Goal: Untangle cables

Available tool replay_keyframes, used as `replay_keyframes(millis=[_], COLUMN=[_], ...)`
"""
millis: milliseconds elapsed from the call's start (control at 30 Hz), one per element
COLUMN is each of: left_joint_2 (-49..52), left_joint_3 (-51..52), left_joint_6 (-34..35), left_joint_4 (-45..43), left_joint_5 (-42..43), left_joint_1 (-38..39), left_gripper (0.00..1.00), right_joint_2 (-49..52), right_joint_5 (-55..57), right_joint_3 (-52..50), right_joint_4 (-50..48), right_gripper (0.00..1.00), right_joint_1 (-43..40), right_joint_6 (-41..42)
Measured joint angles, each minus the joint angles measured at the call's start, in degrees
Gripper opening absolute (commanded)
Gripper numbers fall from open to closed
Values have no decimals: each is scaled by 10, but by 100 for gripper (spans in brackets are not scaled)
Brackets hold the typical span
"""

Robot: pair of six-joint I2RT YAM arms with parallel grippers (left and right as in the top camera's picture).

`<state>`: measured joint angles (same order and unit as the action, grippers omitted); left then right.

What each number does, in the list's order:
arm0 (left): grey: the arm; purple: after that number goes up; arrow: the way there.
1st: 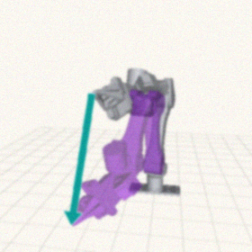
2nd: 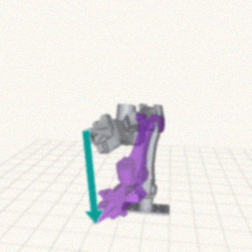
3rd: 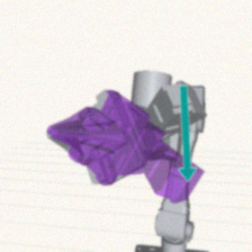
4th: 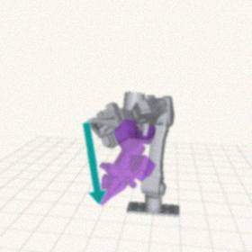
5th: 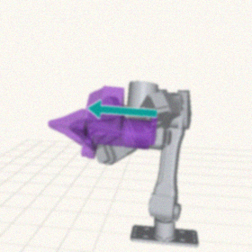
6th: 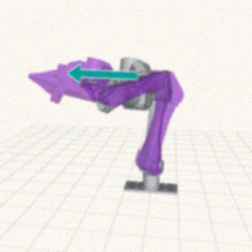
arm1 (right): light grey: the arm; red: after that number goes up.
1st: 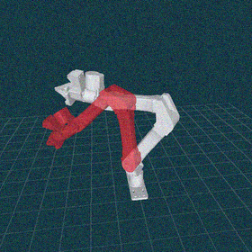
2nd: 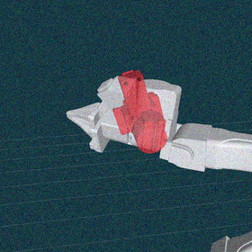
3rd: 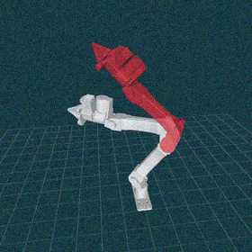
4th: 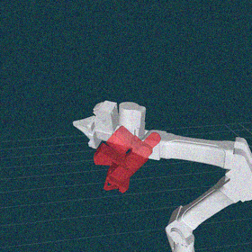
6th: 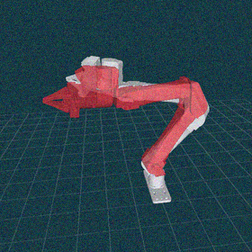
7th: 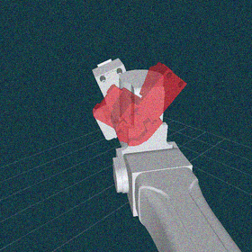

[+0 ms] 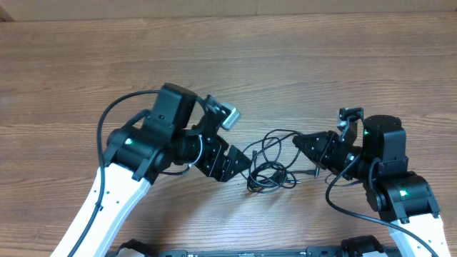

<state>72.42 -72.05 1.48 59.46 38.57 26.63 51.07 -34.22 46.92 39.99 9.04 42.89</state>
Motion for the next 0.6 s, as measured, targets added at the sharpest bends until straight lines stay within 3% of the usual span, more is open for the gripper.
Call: replay_keyframes(millis=[67,167,333,600], left_joint_2=[10,15,15,18], left_joint_3=[0,0,0,1], left_joint_6=[-21,-50,-108,-180], left_joint_4=[16,23,21,-38], left_joint_5=[10,30,55,51], left_joint_1=[2,3,4,30], left_gripper=[81,93,100,100], right_joint_2=[0,0,0,0], right_joint_5=[-5,-7,-10,-21], right_joint_3=[0,0,0,0], right_joint_4=[-27,-63,-101,-109], right_gripper=[4,4,4,4], right_joint_1=[0,0,-1,-1], right_joint_6=[18,50,105,154])
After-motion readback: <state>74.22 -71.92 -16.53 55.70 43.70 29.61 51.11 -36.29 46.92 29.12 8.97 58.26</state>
